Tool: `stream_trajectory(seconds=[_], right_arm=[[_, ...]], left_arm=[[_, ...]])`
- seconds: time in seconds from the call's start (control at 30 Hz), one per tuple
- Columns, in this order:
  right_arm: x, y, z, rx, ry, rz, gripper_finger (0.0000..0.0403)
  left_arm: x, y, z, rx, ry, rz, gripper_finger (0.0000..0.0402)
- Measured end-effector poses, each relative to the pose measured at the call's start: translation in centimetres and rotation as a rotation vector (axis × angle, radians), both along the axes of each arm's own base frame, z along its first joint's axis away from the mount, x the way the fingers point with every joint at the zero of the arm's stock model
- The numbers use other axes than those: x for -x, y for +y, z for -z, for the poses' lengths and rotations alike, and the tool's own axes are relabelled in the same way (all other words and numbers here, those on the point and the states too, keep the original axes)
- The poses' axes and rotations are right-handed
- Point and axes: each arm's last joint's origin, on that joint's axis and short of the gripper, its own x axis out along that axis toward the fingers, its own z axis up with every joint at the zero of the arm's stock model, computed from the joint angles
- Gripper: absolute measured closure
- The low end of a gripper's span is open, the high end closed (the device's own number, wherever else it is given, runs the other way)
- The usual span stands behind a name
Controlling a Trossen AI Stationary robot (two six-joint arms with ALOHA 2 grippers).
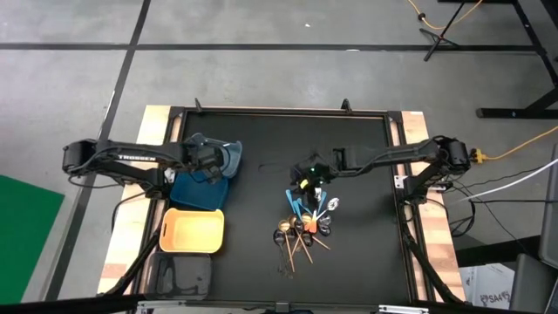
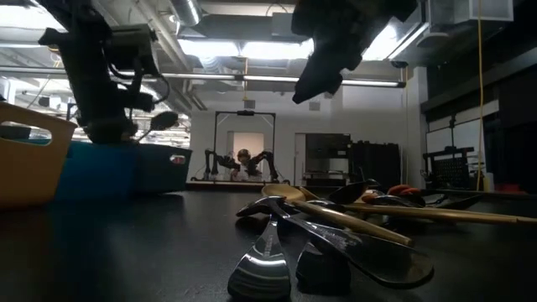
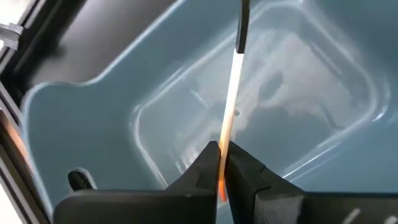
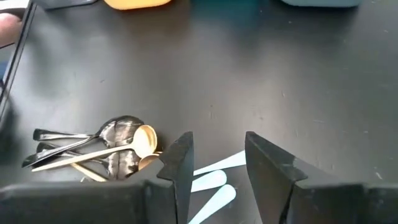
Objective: Sort silverware by color (type)
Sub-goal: Put the orange spoon into the light green bin
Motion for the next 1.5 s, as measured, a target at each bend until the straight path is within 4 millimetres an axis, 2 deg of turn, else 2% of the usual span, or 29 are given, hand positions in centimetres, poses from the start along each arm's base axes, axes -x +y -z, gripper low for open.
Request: stream_trajectory(seconds=[0.33, 0.7, 0.97, 1.23, 1.5], right_arm=[[0.1, 1.8, 0.0, 0.001, 0.005, -0.052, 0.027], [1.4, 1.8, 0.9, 0.049, 0.151, -0.094, 0.027], [2.0, 1.8, 1.3, 0.126, 0.208, -0.213, 0.027], [2.5, 1.9, 1.5, 0.194, 0.196, -0.453, 0.027], [2.5, 2.0, 1.5, 0.182, 0.188, -0.496, 0.027]], left_arm=[[-0.3, 0.1, 0.7, 0.008, 0.042, 0.0, 0.0353], [-0.2, 0.1, 0.5, 0.007, 0.035, 0.0, 0.0349], [0.1, 0.0, -0.3, -0.007, -0.019, 0.0, 0.0351], [0.9, -0.2, -1.8, -0.032, -0.118, 0.001, 0.0351], [1.5, -0.4, -3.3, -0.056, -0.254, 0.005, 0.0351]])
